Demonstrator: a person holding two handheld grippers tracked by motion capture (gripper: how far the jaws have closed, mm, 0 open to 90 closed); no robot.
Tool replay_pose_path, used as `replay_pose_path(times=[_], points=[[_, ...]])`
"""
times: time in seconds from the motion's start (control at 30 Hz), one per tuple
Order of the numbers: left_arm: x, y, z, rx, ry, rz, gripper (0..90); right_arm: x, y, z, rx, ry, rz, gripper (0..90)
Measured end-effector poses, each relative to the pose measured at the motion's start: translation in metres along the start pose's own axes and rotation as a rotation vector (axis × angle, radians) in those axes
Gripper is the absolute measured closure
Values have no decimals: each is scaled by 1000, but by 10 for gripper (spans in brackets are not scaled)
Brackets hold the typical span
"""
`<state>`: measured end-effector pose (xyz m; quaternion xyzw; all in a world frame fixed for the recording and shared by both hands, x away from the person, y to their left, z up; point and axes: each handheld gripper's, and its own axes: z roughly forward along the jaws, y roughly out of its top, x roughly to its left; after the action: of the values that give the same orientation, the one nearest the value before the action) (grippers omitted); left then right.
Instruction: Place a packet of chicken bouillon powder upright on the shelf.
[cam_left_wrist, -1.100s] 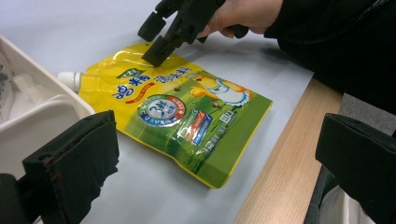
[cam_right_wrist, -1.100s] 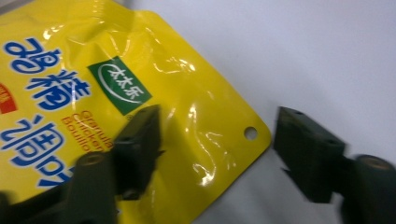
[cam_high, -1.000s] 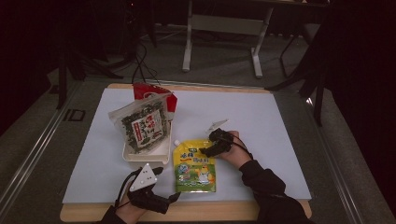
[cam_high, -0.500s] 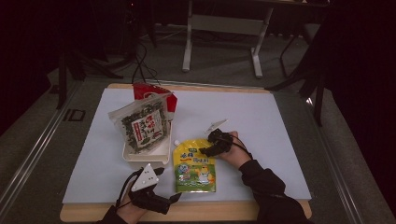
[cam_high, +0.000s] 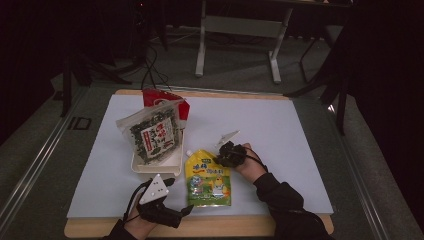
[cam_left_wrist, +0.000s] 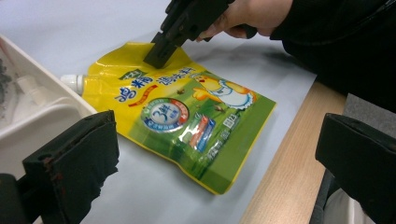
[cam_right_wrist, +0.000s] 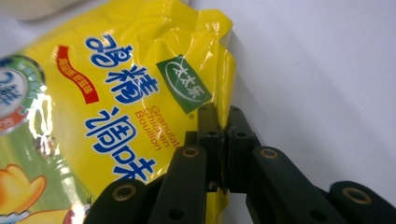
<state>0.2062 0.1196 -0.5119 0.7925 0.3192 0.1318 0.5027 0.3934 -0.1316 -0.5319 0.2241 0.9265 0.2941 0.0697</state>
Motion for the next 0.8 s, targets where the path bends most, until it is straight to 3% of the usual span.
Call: replay_pose_path(times=[0.3, 0.47, 0.63, 0.8], points=[[4, 3, -1, -16, -9, 13, 7, 2, 4, -13, -15, -12, -21, 882], [8, 3, -3, -49, -25, 8, 7, 4, 3, -25, -42, -13, -23, 884], [7, 9, -3, -14, -25, -5, 7, 8, 4, -41, -77, -10, -26, 885], [7, 16, -4, -16, -36, 3, 7, 13, 5, -58, -125, -3, -42, 885]])
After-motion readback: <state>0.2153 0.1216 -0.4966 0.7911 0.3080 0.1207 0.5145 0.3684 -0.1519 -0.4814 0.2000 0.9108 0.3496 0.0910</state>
